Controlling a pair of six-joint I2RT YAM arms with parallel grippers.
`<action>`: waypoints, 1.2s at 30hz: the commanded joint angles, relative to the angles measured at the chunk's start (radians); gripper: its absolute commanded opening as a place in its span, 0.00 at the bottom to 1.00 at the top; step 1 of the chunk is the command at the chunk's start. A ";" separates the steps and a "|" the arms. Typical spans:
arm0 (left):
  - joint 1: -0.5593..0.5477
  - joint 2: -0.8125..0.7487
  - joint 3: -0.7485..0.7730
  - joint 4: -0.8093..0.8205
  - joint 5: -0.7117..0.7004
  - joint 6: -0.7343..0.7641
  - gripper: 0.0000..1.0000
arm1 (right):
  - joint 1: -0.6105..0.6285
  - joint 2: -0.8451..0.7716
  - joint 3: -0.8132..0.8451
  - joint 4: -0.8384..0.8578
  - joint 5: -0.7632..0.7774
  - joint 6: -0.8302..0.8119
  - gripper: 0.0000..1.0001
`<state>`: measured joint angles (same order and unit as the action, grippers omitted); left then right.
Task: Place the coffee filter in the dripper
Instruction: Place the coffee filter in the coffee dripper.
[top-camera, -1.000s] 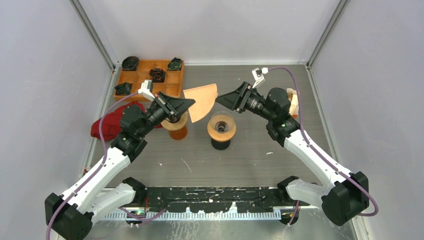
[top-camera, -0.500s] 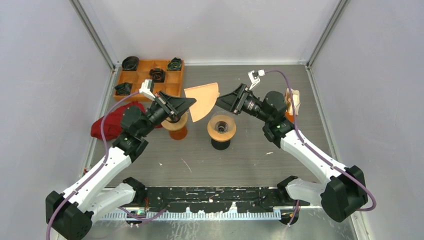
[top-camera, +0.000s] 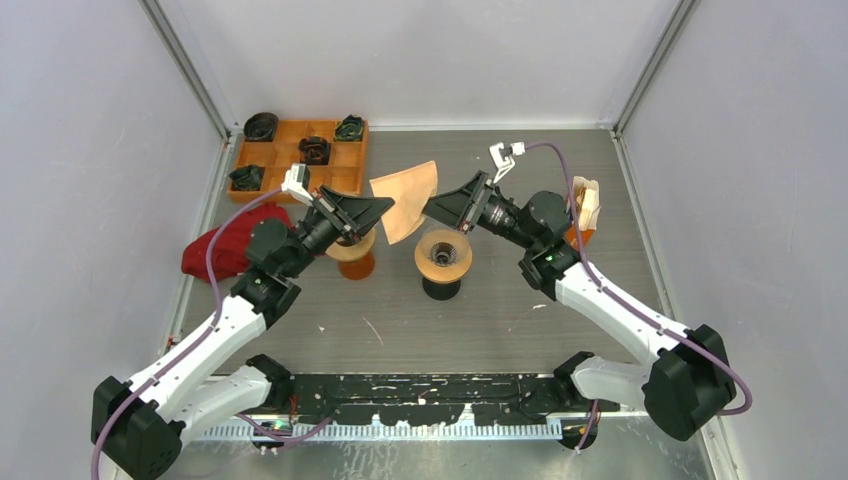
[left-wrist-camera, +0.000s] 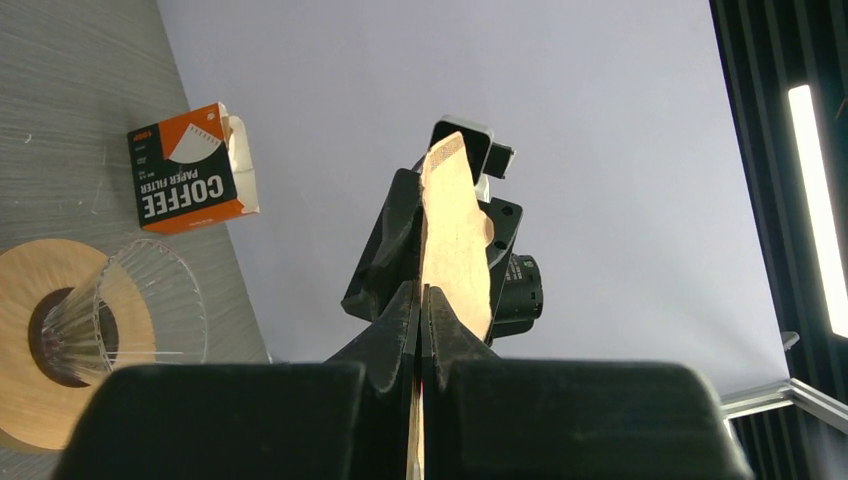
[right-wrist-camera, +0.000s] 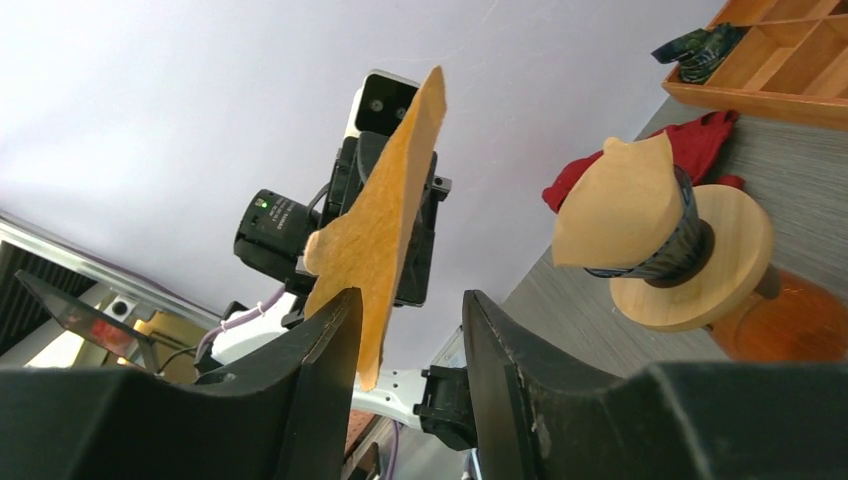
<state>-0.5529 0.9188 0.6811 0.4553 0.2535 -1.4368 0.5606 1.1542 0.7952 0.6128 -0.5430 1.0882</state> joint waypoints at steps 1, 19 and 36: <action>-0.013 -0.002 -0.005 0.104 -0.033 -0.006 0.00 | 0.025 0.013 0.004 0.101 0.022 0.010 0.46; -0.042 -0.013 -0.033 0.113 -0.055 0.020 0.10 | 0.042 -0.003 0.013 0.032 0.064 -0.046 0.11; -0.042 -0.160 0.039 -0.327 -0.162 0.273 0.68 | 0.043 -0.122 0.206 -0.570 0.260 -0.371 0.01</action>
<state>-0.5900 0.7944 0.6506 0.2756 0.1421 -1.2903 0.5964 1.0767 0.8898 0.2420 -0.3836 0.8433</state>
